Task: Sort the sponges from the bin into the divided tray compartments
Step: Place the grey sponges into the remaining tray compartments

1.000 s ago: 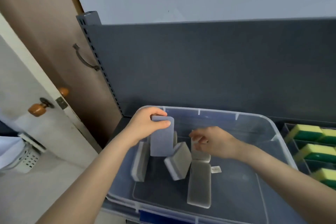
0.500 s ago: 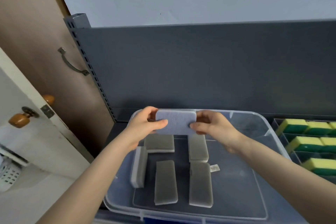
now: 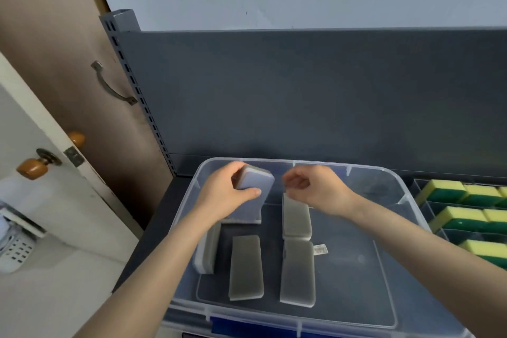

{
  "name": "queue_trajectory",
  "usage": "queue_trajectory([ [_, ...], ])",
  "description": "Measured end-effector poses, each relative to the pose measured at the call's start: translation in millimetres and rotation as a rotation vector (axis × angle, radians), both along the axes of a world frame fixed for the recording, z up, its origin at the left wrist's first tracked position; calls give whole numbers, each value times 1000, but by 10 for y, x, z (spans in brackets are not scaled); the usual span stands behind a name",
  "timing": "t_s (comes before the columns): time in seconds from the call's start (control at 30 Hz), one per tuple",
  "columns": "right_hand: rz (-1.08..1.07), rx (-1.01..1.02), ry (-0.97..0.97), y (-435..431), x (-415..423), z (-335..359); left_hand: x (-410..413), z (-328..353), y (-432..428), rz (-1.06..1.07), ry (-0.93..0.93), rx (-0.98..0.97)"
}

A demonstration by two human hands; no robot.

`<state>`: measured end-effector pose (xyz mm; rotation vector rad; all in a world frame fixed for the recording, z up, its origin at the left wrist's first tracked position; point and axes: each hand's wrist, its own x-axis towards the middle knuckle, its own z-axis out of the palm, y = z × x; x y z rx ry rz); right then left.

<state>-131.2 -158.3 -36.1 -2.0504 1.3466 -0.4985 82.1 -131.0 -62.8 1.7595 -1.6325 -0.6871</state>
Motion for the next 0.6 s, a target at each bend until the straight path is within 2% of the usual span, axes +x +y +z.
queue_trajectory([
  [0.13,117,89,233,173,39,-310,50,-90,14,168,81,-96],
  [0.3,293,150,372,401,401,-523,82,-52,16,208,93,-199],
  [0.47,495,147,624,576,667,-693,119,-43,33,212,93,-219],
  [0.53,470,126,617,599,698,-725,129,-41,40,207,90,-219],
  [0.6,407,147,527,601,683,-719,135,-38,43,209,94,-219],
])
